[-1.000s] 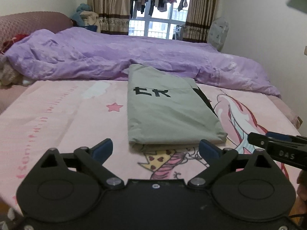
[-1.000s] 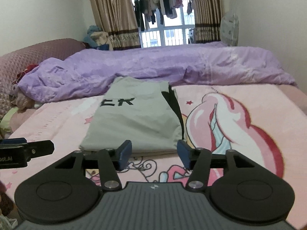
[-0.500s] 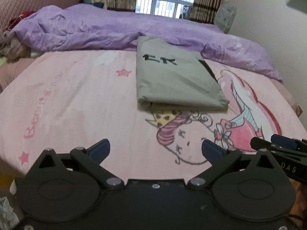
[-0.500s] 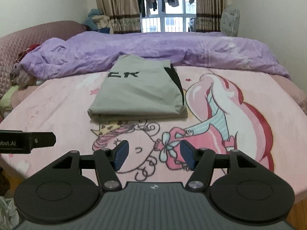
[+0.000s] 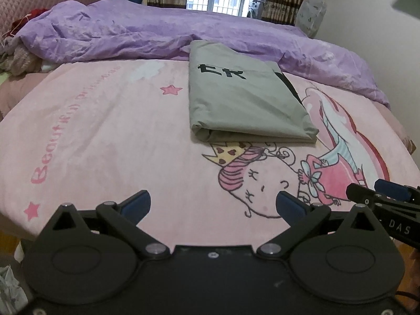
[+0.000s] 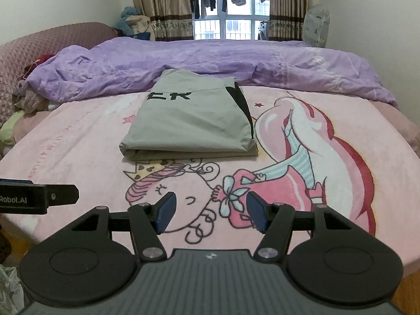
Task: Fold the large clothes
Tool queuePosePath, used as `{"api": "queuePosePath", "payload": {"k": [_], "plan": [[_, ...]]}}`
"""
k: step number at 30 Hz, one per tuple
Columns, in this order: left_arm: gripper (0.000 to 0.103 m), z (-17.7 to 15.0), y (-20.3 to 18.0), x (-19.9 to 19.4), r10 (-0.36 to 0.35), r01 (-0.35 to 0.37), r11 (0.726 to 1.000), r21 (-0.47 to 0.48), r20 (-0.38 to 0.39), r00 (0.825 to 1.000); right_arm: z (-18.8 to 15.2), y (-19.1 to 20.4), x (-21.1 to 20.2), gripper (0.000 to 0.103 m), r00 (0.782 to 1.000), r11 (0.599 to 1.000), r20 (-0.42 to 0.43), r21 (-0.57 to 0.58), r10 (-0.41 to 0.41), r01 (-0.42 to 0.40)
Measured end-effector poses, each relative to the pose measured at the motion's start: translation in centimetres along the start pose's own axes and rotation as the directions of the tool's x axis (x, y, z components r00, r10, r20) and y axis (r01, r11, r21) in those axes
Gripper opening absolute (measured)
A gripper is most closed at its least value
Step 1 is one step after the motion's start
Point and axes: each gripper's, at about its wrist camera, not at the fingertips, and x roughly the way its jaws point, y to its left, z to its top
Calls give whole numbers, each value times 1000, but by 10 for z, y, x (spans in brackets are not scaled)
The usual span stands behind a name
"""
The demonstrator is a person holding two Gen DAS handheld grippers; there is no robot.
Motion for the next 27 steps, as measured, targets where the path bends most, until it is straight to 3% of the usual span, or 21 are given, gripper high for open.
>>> {"api": "queuePosePath", "payload": {"k": [27], "plan": [[103, -1, -4, 1, 7, -7, 1000, 13, -9, 1000, -1, -3, 3, 72, 1000, 1000, -16, -1, -3, 3]]}}
